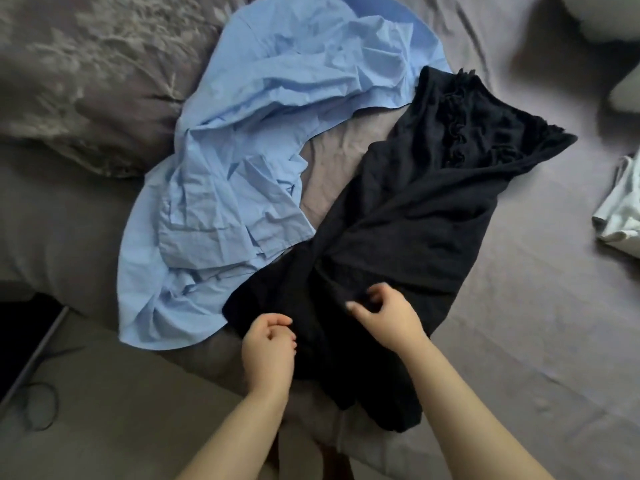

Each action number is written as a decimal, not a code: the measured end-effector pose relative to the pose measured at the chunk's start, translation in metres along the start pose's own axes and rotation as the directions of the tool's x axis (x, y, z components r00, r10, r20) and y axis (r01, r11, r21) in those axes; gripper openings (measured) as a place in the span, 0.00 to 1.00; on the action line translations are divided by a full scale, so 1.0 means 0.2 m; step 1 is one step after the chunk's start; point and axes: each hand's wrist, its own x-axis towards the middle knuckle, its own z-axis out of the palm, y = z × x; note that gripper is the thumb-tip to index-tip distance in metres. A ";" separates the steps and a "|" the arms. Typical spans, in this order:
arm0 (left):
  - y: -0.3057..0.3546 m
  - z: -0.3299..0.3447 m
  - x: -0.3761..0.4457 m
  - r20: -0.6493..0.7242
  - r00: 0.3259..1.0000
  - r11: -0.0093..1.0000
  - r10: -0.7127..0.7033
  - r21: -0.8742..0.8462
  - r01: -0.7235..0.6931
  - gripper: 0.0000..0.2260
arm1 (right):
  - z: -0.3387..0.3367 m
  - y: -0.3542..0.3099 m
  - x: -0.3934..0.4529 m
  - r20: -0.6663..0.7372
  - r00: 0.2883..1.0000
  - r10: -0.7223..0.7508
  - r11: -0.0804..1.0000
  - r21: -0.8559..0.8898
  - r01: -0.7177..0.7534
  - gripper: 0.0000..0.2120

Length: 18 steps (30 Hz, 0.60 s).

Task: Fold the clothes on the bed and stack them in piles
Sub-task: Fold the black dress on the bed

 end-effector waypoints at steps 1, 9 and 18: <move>-0.03 0.01 -0.04 0.071 0.997 1.000 0.002 0.030 -0.004 0.11 | 0.05 0.05 -0.06 0.044 0.999 -0.025 0.986 -0.164 0.032 0.28; 0.02 0.09 -0.21 0.350 0.936 0.999 -0.031 0.001 0.033 0.27 | 0.16 -0.12 -0.38 -0.169 0.979 -0.116 0.864 0.468 0.183 0.02; 0.10 -0.25 0.25 -0.102 0.987 0.976 0.126 0.190 -0.105 0.09 | 0.32 -0.38 -0.38 0.235 0.912 -0.337 0.904 0.352 0.243 0.19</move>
